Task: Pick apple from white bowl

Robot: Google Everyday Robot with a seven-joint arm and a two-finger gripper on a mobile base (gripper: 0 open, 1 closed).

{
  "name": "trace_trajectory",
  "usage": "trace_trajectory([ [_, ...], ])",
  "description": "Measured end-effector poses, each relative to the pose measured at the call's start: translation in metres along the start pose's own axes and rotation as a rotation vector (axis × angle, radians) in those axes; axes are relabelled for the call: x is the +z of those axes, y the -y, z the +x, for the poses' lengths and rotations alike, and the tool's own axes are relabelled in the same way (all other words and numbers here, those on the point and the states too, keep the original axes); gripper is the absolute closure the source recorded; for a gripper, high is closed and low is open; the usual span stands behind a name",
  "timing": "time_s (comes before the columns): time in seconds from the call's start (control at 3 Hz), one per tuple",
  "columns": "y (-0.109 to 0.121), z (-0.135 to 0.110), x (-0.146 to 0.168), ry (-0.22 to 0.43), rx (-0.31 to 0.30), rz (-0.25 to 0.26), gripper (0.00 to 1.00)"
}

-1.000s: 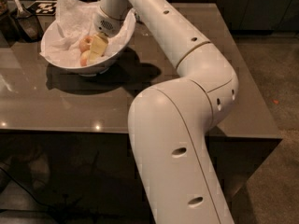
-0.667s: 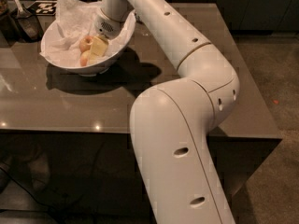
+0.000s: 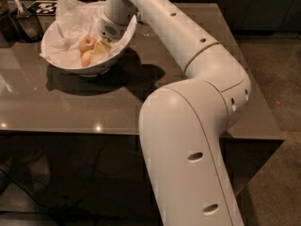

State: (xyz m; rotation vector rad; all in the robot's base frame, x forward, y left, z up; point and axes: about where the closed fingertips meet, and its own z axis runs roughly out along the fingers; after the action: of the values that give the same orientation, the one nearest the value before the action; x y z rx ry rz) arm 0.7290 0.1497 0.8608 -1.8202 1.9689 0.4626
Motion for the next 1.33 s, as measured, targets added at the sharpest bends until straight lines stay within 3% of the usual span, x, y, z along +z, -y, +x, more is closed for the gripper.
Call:
trace_trajectory([
  [1.0,-0.006,0.0,0.012,-0.014,-0.052,-0.051,1.0],
  [1.33,-0.006,-0.003,0.015,-0.012,-0.058,-0.045,1.0],
])
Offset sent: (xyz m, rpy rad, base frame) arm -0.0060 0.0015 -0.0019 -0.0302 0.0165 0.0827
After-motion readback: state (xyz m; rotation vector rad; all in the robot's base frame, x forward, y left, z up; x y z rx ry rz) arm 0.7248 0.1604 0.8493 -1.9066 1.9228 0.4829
